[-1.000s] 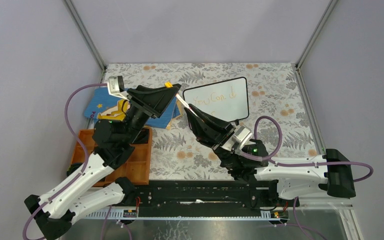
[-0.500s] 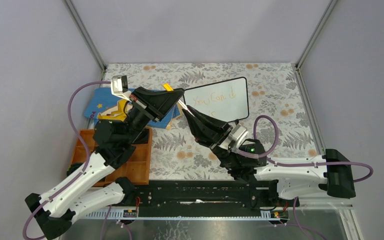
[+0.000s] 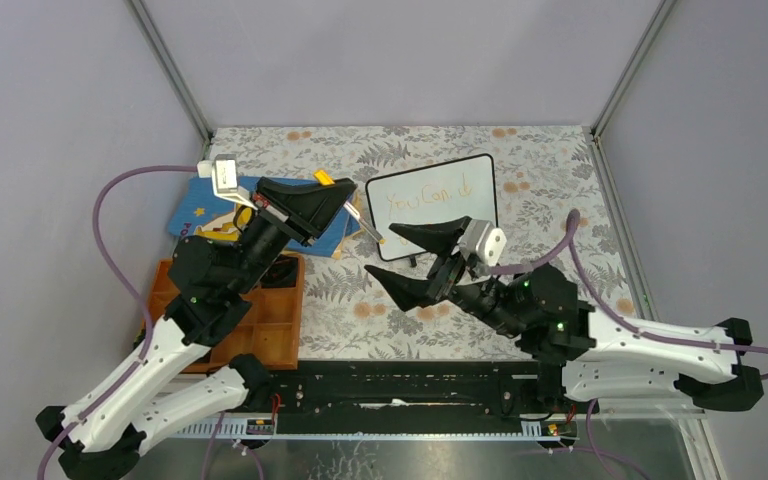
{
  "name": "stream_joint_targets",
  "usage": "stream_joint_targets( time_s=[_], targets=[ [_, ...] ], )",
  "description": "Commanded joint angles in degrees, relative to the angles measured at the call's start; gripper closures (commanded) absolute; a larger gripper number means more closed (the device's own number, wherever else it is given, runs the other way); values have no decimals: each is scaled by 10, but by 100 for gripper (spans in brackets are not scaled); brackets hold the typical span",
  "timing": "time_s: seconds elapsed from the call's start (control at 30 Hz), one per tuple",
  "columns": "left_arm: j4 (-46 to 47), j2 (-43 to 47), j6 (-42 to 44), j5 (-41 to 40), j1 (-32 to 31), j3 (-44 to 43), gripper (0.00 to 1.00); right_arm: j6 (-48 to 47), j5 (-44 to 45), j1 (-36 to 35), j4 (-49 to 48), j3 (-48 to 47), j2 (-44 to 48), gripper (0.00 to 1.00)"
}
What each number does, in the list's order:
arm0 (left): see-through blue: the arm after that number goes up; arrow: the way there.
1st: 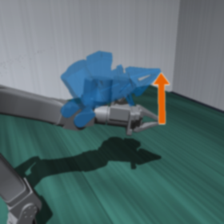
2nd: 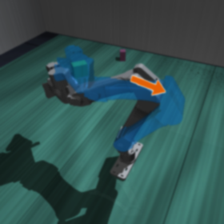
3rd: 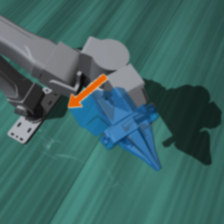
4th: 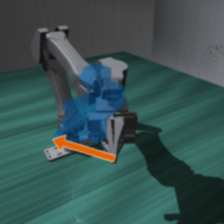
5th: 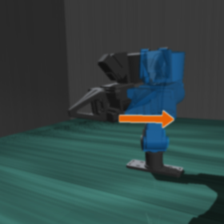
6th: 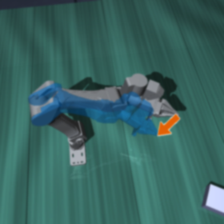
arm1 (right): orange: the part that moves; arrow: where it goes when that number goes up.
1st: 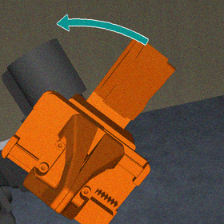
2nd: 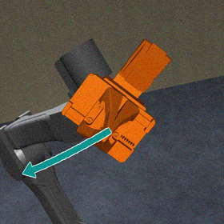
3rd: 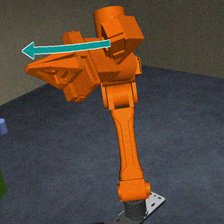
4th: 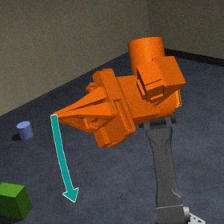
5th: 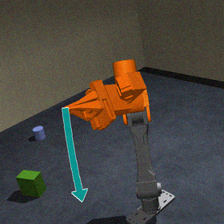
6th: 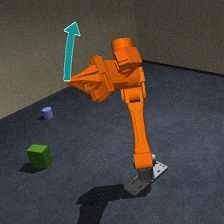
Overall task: Write a sentence on the whiteboard
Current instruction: Place the whiteboard marker at the center of the board.
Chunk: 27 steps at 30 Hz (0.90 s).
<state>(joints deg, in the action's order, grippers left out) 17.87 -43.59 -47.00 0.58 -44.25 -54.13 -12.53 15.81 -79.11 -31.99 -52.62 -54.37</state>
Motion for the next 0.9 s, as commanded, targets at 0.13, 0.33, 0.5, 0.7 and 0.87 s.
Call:
stream_joint_targets(
  time_s=[0.13, 0.33, 0.5, 0.7, 0.87],
  targets=[
    [-159, 30, 192, 83, 0, -27, 100, 118, 22, 1, 316, -93, 16, 25],
    [-205, 24, 228, 200, 0, -19, 100, 170, 10, 3, 338, -84, -14, 29],
    [-186, 30, 215, 225, 0, 4, 100, 210, -17, 26, 288, -68, -30, 32],
    [-152, 33, 192, 236, 0, 27, 100, 264, -65, 78, 222, -33, -21, 43],
    [-147, 33, 184, 231, 0, 34, 100, 284, -129, 94, 175, -14, -21, 46]
  ],
)
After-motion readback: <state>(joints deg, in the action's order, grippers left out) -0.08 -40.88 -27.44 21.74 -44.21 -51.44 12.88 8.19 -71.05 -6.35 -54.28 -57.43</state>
